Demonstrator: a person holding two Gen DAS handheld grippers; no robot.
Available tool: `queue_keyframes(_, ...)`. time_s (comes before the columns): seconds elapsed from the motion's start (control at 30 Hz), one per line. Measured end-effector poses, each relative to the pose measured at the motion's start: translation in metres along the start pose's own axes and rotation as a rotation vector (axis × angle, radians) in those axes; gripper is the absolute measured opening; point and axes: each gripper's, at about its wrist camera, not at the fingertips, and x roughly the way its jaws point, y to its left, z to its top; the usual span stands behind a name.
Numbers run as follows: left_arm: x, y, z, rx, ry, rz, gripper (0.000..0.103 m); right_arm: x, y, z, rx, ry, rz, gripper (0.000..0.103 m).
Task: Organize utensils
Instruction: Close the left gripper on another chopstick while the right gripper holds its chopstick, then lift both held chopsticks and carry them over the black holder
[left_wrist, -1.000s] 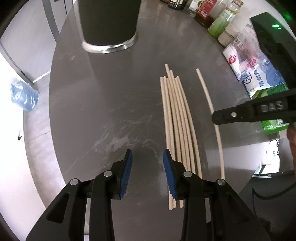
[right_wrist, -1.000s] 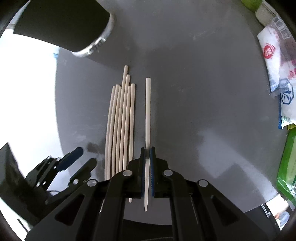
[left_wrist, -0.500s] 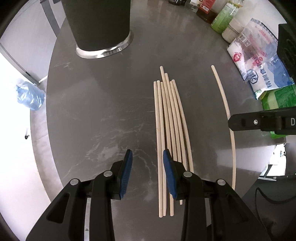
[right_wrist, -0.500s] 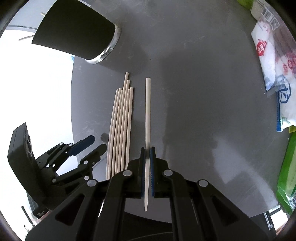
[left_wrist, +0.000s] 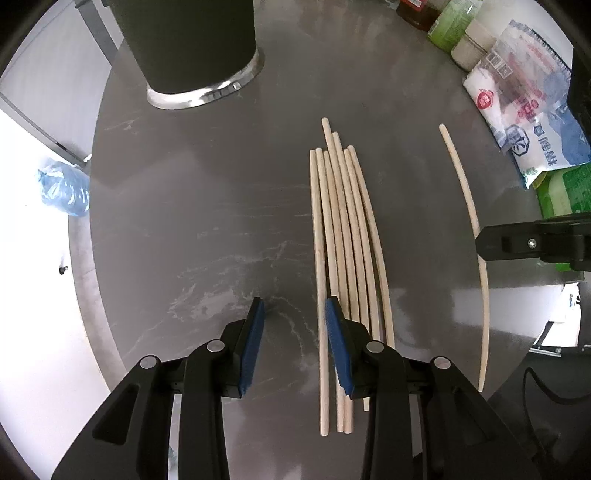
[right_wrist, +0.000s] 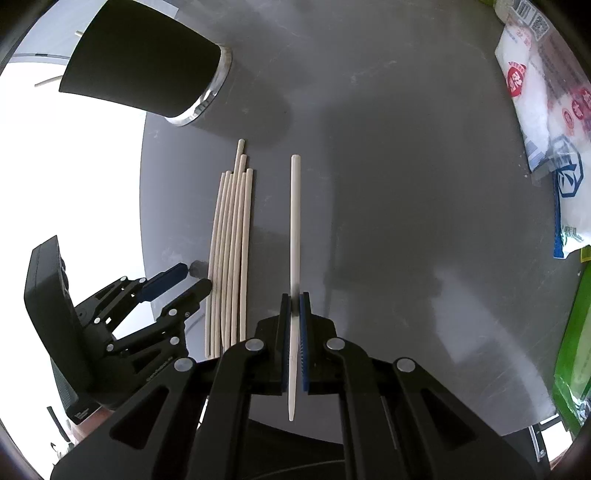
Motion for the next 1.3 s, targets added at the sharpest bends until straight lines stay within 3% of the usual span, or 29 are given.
queue_keyframes(0.2, 0.006, -0.015, 0.013, 0.052, 0.047, 0.047, 0.031, -0.001, 0.001, 0.001, -0.006, -0.001, 0.009, 0.005)
queue_keyframes(0.27, 0.006, -0.014, 0.016, 0.061, 0.052, 0.051, 0.011, -0.003, 0.001, 0.002, -0.009, -0.003, 0.016, 0.005)
queue_keyframes(0.33, 0.006, -0.014, 0.022, 0.057, 0.057, 0.053, 0.004, -0.004, -0.001, 0.002, -0.006, -0.011, 0.043, 0.005)
queue_keyframes(0.5, 0.006, -0.001, 0.028, 0.026, 0.058, -0.022, 0.004, -0.004, -0.005, 0.003, 0.014, -0.011, 0.091, 0.005)
queue_keyframes(0.6, 0.004, 0.012, 0.027, -0.01, 0.058, -0.031, 0.004, -0.005, -0.005, 0.004, 0.012, -0.019, 0.118, 0.005)
queue_keyframes(0.97, -0.049, 0.042, 0.02, -0.122, -0.093, -0.222, 0.004, -0.016, 0.022, 0.01, -0.02, -0.047, 0.184, 0.005)
queue_keyframes(1.3, -0.125, 0.055, 0.025, -0.128, -0.351, -0.336, 0.004, -0.054, 0.068, 0.015, -0.134, -0.181, 0.279, 0.005)
